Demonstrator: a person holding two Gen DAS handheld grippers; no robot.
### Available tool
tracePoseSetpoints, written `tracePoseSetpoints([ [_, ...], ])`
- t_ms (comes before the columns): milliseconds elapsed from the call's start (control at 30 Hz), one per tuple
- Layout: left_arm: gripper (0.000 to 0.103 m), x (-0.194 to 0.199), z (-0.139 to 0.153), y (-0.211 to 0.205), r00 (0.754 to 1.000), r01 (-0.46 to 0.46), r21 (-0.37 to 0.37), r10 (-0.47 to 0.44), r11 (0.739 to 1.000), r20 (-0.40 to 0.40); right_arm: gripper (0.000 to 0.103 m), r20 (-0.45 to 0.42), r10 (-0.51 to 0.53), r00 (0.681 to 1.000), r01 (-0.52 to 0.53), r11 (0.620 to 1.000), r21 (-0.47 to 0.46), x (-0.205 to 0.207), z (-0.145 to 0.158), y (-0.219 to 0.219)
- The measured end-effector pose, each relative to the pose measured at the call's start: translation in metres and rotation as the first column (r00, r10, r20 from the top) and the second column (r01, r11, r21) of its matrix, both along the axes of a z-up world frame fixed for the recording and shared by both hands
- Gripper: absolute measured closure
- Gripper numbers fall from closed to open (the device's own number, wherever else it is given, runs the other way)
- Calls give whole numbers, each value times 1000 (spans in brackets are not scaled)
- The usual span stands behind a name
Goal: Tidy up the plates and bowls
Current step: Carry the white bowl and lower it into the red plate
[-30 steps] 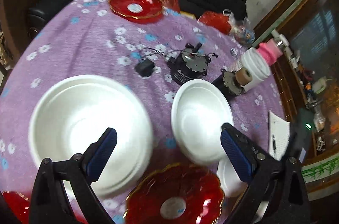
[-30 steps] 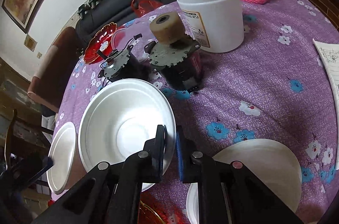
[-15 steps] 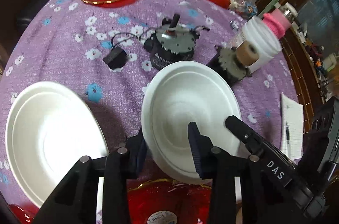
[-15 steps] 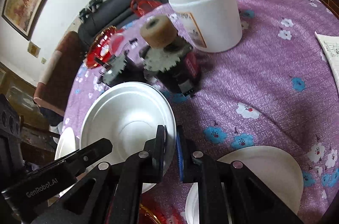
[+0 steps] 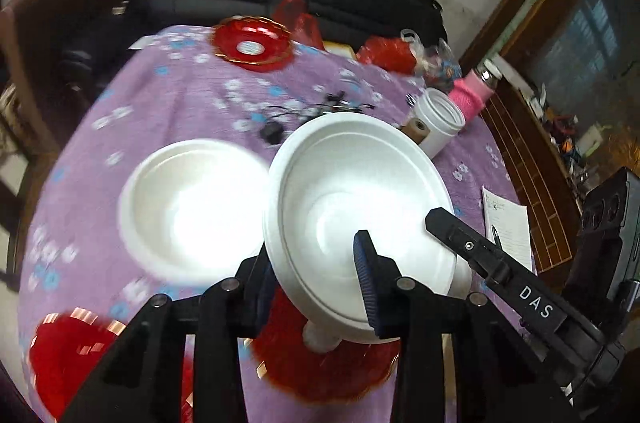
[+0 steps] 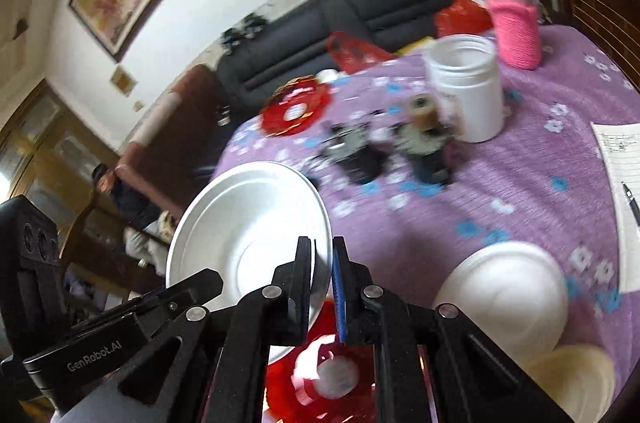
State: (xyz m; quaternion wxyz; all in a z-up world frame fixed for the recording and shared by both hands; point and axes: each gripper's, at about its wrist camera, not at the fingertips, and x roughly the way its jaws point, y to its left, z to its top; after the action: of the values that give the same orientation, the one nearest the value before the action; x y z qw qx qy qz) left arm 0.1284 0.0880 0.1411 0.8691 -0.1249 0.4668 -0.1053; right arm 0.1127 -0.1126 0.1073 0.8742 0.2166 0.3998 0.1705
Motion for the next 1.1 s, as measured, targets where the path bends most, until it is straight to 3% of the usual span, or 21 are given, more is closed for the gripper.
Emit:
tracePoseSetpoints([
  [233, 68, -78, -3, 82, 991, -131, -4, 131, 991, 28, 91, 4, 161, 987, -160, 987, -29, -50, -1, 85],
  [500, 67, -135, -50, 157, 964, -265, -23, 265, 964, -30, 91, -110, 271, 956, -277, 960, -47, -86, -55, 167],
  [833, 62, -160, -102, 187, 930, -354, -15, 351, 935, -108, 90, -186, 306, 934, -331, 936, -119, -101, -98, 205],
  [967, 56, -165, -98, 185, 929, -365, 4, 365, 931, -63, 88, -156, 307, 939, -331, 930, -161, -105, -97, 208],
  [1100, 41, -177, -82, 183, 924, -383, 13, 382, 924, 19, 82, -116, 298, 948, -315, 930, -188, -112, -96, 209],
])
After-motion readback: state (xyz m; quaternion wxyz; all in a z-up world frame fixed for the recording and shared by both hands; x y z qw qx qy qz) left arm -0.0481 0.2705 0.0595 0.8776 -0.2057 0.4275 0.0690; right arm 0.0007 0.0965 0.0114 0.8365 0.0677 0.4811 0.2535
